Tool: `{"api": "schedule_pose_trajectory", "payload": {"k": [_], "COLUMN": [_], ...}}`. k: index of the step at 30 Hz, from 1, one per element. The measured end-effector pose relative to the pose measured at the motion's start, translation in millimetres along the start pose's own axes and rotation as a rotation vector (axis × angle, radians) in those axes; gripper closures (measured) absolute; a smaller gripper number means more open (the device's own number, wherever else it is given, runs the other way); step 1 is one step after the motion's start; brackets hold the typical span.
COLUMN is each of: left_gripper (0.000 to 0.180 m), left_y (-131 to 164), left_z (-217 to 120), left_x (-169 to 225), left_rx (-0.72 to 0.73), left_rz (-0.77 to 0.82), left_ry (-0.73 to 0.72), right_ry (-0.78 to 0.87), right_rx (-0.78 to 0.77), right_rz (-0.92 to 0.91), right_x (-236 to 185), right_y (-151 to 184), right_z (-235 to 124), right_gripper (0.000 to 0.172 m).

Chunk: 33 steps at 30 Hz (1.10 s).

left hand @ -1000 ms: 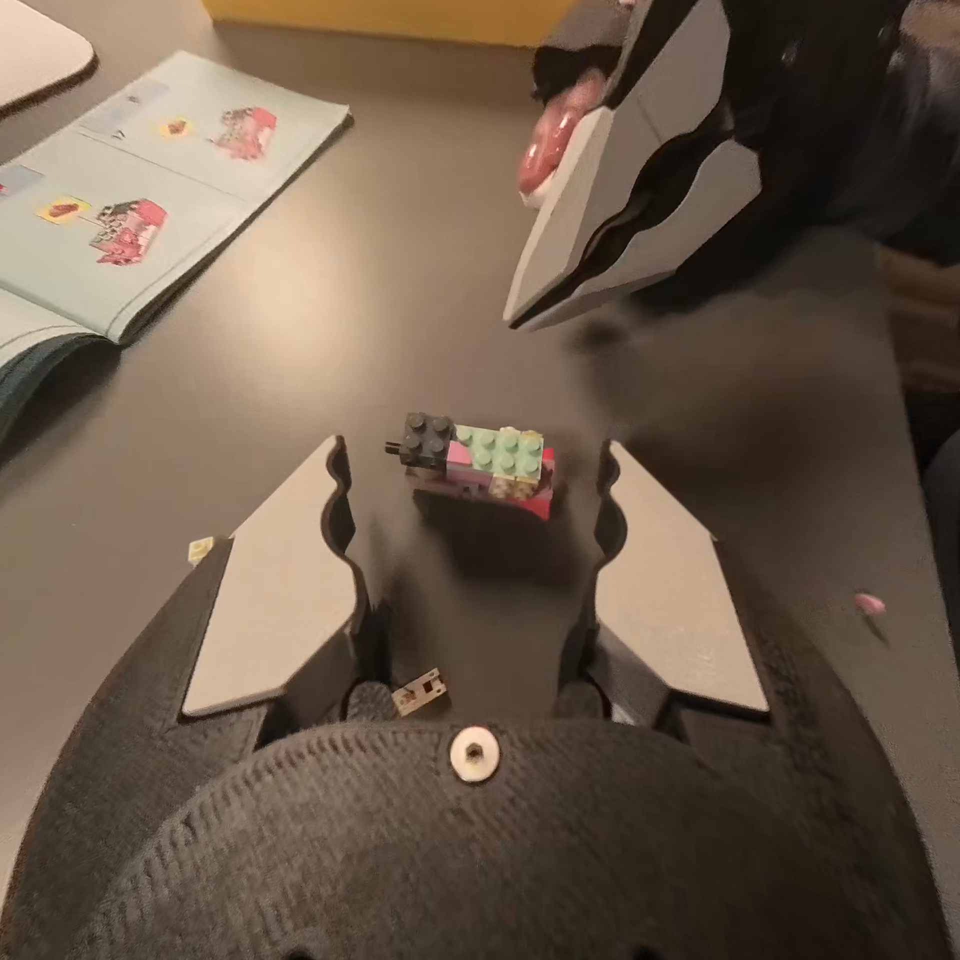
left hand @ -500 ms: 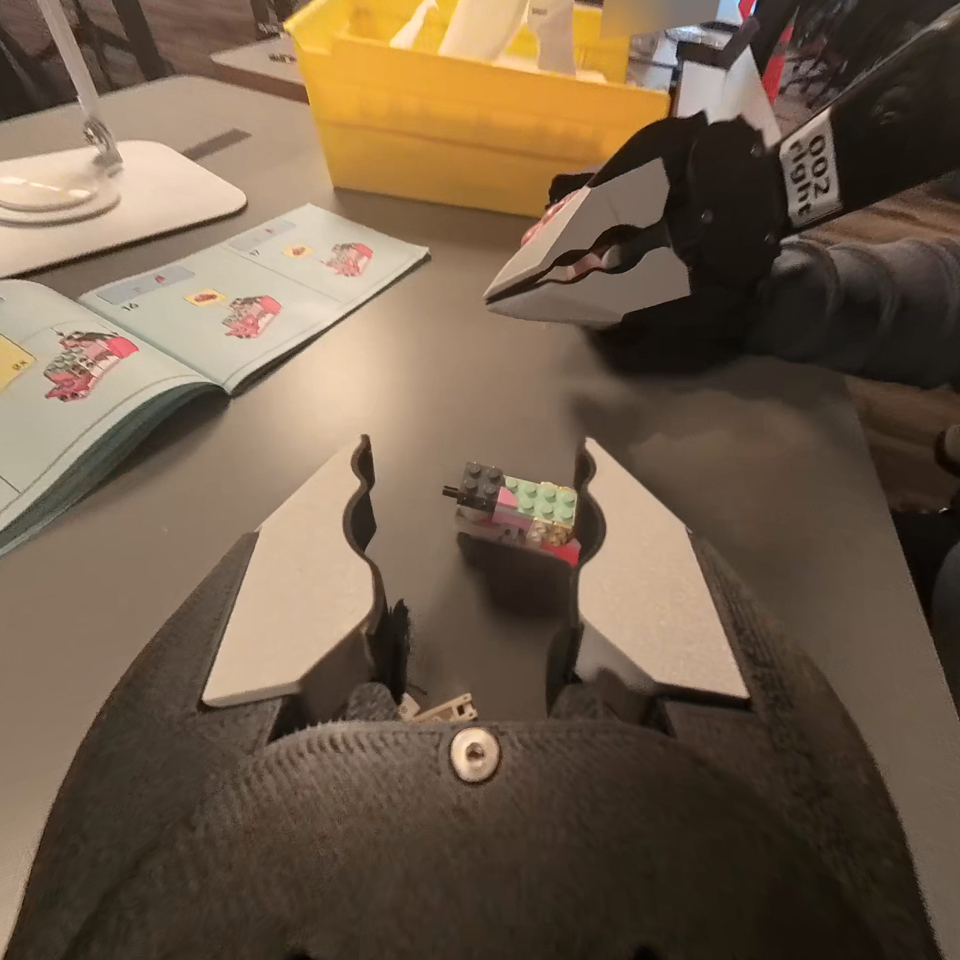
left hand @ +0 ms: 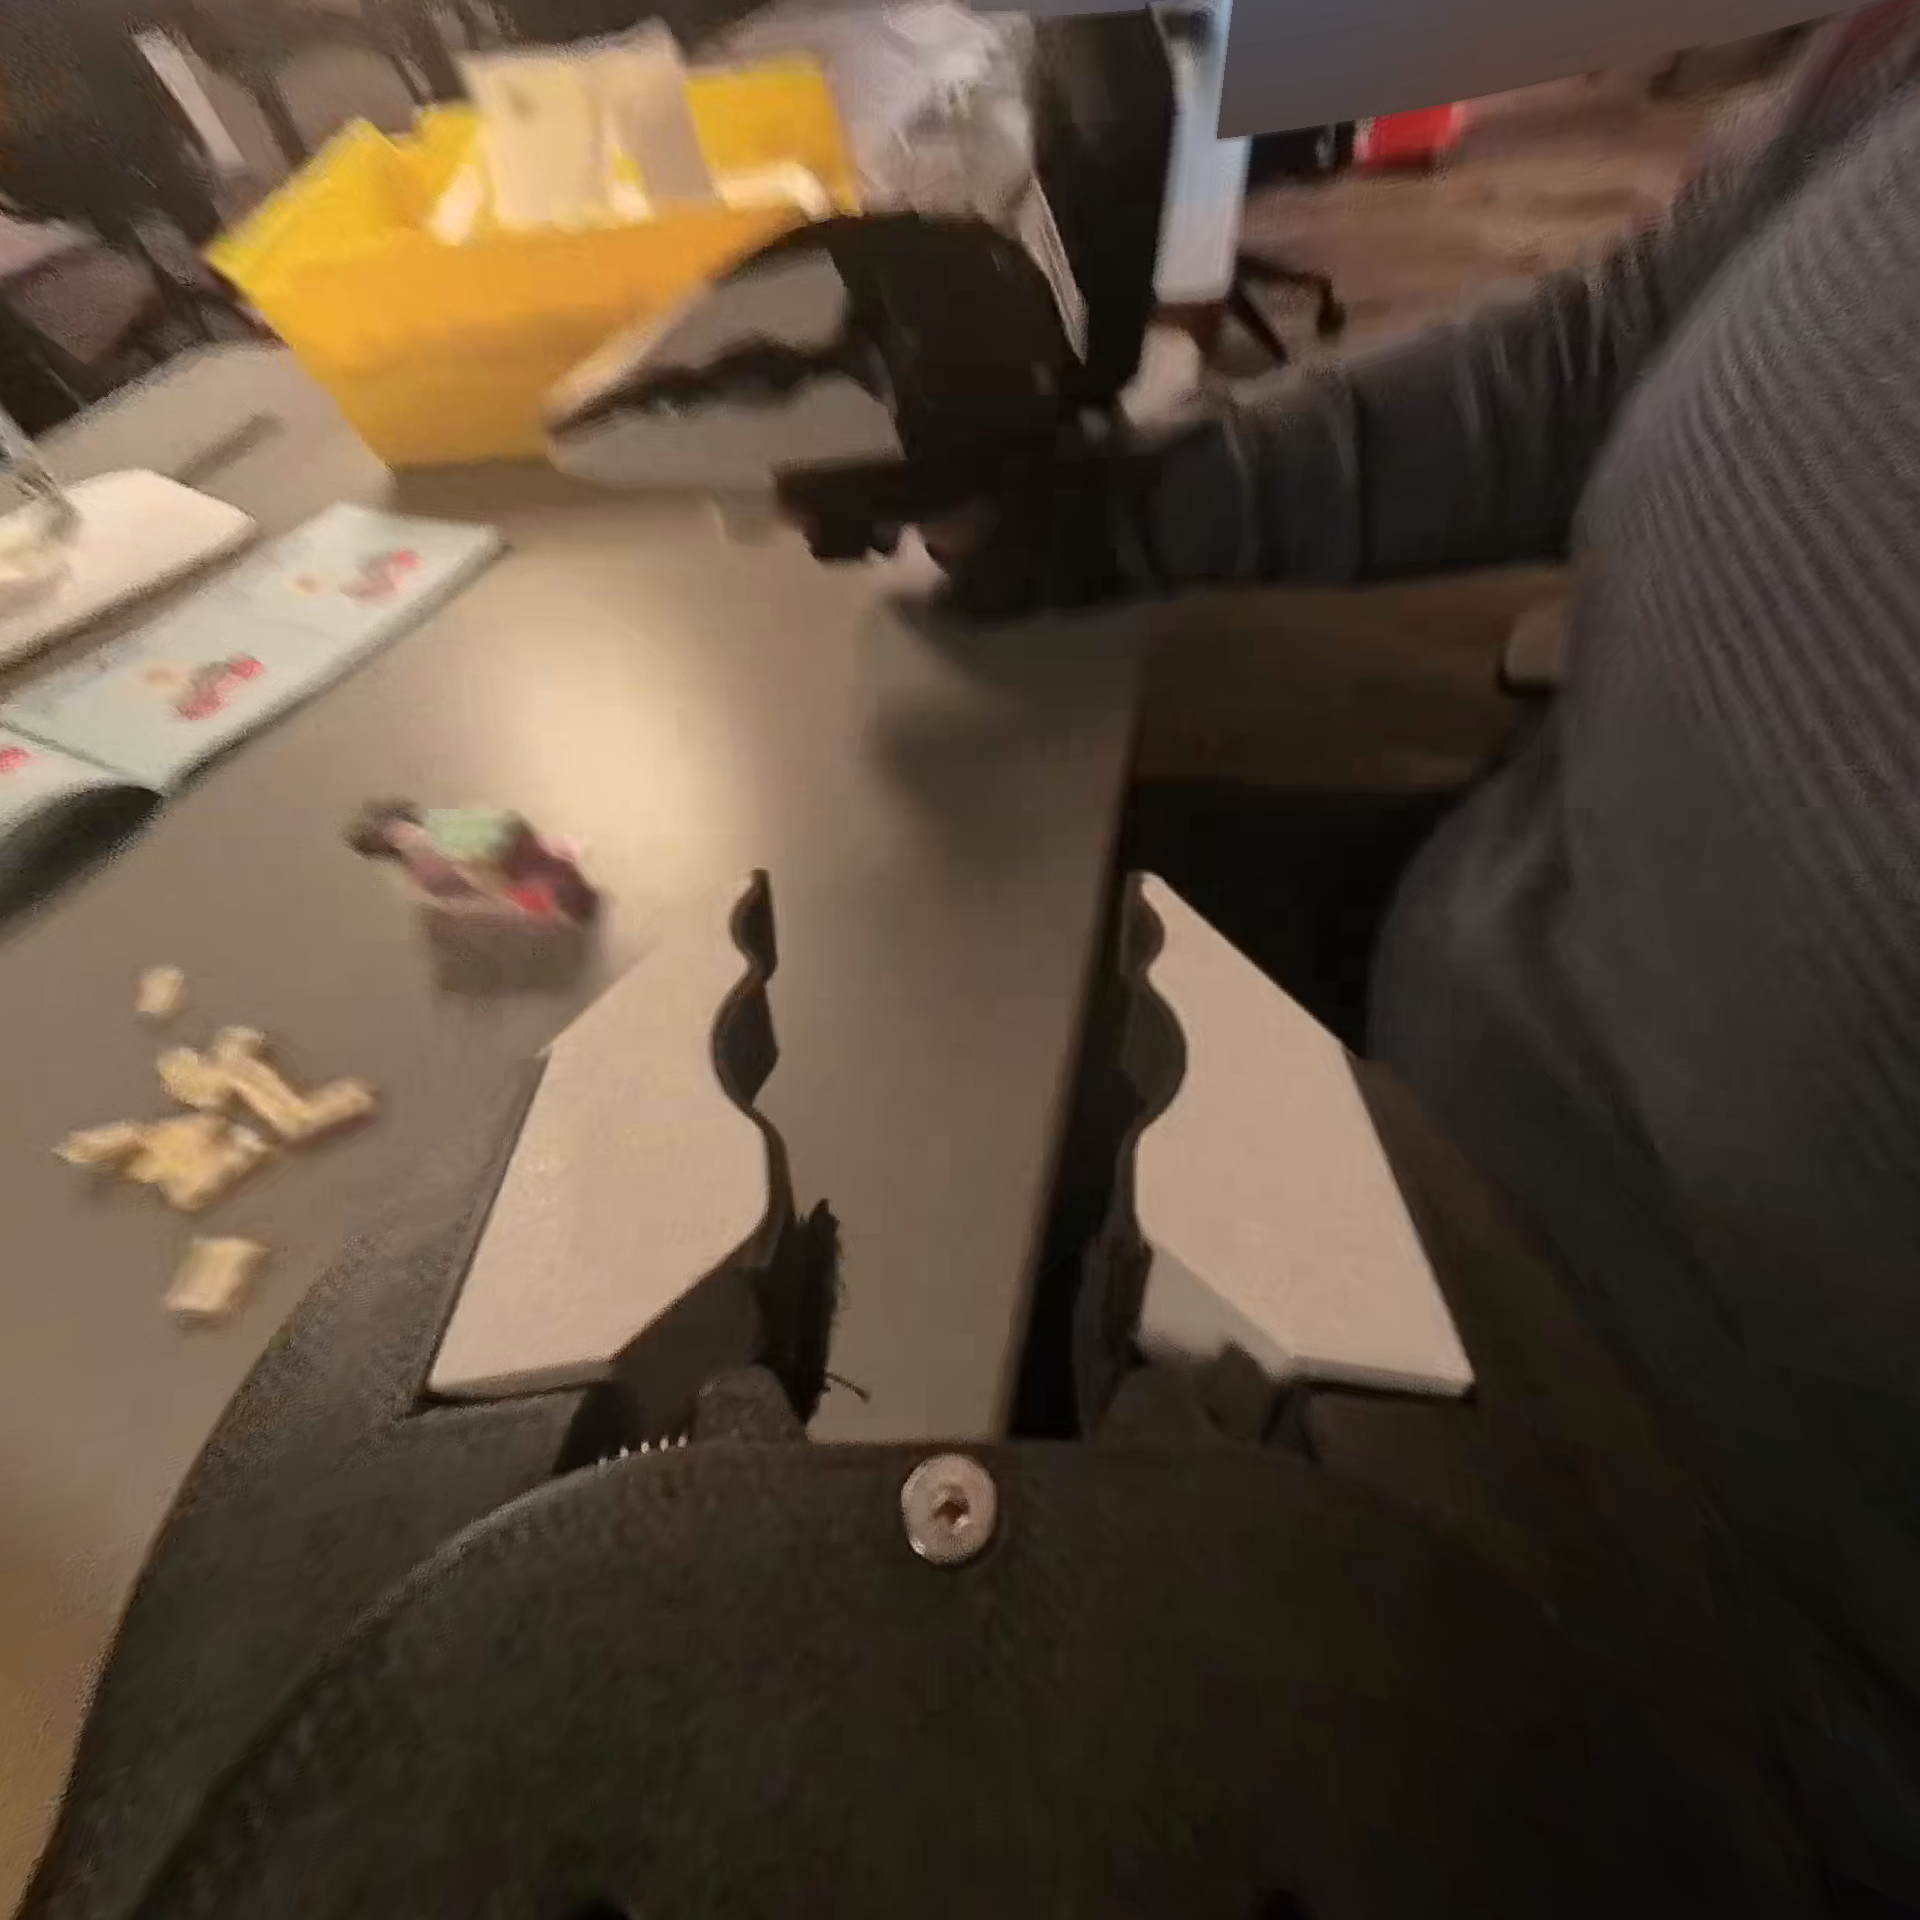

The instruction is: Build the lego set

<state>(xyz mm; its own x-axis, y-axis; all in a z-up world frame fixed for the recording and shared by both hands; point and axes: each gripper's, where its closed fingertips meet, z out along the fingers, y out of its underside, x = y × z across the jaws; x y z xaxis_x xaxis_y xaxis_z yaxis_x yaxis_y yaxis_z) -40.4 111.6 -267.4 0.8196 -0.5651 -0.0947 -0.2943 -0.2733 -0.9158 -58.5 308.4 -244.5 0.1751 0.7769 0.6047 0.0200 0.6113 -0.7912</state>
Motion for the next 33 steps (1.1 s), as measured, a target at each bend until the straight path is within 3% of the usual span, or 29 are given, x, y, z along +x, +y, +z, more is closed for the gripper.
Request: {"api": "schedule_pose_trajectory", "payload": {"k": [2, 5, 9, 15, 21, 26, 30, 33], "left_gripper": [0.133, 0.145, 0.153, 0.156, 0.168, 0.157, 0.154, 0.149], "left_y": [29.5, 79.5, 113.7, 132.2, 125.9, 132.4, 144.9, 140.0], "left_z": [0.7, 22.7, 53.7, 72.8, 73.9, 61.1, 51.6, 45.9], "left_x": [42.1, 87.8, 95.7, 83.3, 81.7, 73.8, 71.2, 73.5], "left_rx": [-0.119, -0.302, -0.38, -0.395, -0.371, -0.373, -0.385, -0.346], "left_rz": [0.008, -0.014, -0.024, -0.195, -0.302, -0.352, -0.403, -0.433], "left_ry": [0.054, 0.098, 0.018, 0.009, 0.081, 0.036, -0.016, -0.052], "right_ry": [0.021, 0.067, 0.101, 0.163, 0.139, 0.109, 0.034, -0.149], "right_rx": [0.003, -0.002, -0.026, -0.038, 0.033, 0.095, 0.128, 0.126], "right_rz": [0.007, -0.001, 0.044, -0.018, -0.025, -0.056, -0.091, -0.094], "right_x": [-8.4, -17.5, -29.3, -31.5, -36.3, -44.5, -63.8, -105.7], "right_y": [-10.5, -23.1, -30.8, -34.4, -45.7, -57.4, -71.1, -88.6], "right_z": [-12.7, -25.1, -34.5, -39.7, -44.3, -48.8, -58.7, -87.0], "right_gripper": [0.169, 0.168, 0.165, 0.165, 0.166, 0.166, 0.166, 0.167]}}
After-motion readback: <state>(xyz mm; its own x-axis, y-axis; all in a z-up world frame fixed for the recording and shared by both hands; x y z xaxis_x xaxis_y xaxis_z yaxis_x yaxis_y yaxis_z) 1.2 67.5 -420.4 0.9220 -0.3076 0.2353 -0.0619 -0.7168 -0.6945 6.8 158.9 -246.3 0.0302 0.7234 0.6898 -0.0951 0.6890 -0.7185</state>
